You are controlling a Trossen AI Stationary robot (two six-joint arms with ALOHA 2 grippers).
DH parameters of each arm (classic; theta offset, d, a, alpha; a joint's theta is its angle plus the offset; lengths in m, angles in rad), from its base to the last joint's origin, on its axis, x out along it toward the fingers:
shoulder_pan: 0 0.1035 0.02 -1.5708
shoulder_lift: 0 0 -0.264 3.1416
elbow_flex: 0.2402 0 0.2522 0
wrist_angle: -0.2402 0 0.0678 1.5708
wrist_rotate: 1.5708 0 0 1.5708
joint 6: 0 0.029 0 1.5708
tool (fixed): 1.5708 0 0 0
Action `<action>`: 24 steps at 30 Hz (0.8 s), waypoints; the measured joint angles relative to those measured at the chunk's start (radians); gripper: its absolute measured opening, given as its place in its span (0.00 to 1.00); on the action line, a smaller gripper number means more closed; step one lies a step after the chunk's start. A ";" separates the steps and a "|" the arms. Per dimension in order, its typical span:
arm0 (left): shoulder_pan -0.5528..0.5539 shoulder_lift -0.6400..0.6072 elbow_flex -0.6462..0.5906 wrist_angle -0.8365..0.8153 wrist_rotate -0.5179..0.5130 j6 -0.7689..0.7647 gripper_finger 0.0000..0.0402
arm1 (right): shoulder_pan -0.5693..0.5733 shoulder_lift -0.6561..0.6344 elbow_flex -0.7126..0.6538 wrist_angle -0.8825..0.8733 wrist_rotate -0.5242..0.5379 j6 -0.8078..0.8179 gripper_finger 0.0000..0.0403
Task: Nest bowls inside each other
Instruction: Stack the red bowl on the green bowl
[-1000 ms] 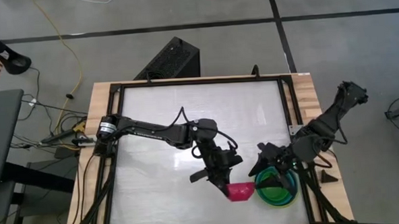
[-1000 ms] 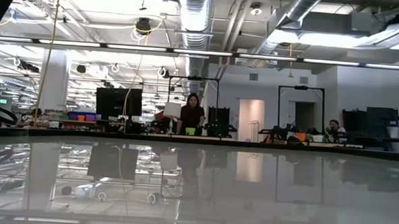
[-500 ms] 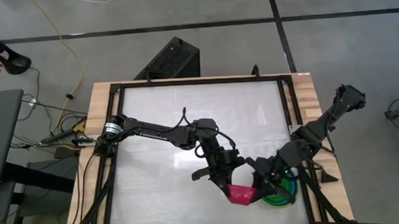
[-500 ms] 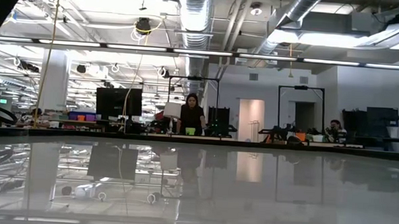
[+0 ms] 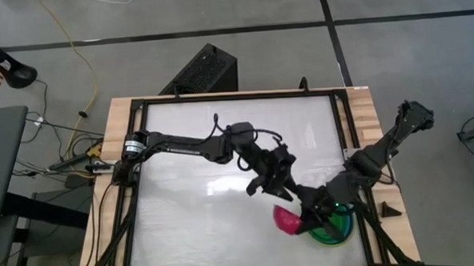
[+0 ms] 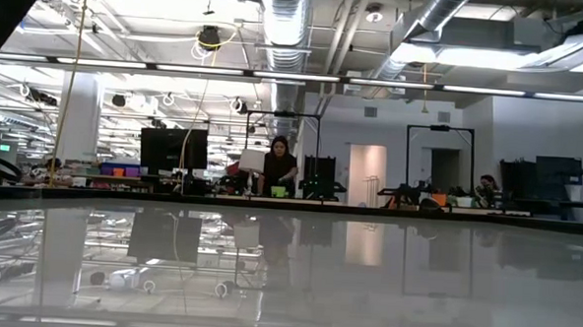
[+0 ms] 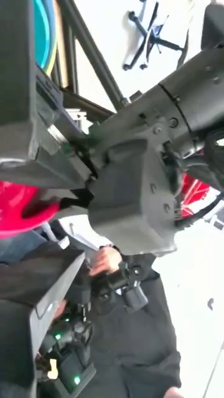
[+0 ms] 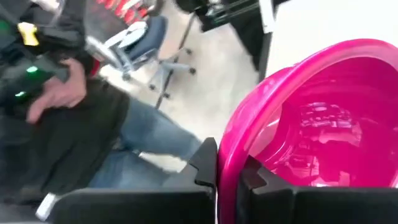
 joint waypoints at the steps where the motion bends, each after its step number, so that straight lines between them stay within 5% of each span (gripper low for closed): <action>1: 0.010 0.000 0.000 0.014 0.005 -0.009 0.40 | 0.005 -0.001 0.002 -0.017 0.023 0.011 0.09; 10: 0.098 -0.012 0.000 0.080 0.150 -0.117 0.44 | 0.115 -0.001 0.003 -0.312 0.197 0.220 0.09; 18: 0.157 -0.017 -0.007 0.077 0.172 -0.123 0.44 | 0.285 -0.002 0.003 -0.500 0.389 0.502 0.09; 24: 0.184 -0.016 -0.008 0.041 0.178 -0.118 0.44 | 0.383 0.035 0.003 -0.551 0.404 0.671 0.09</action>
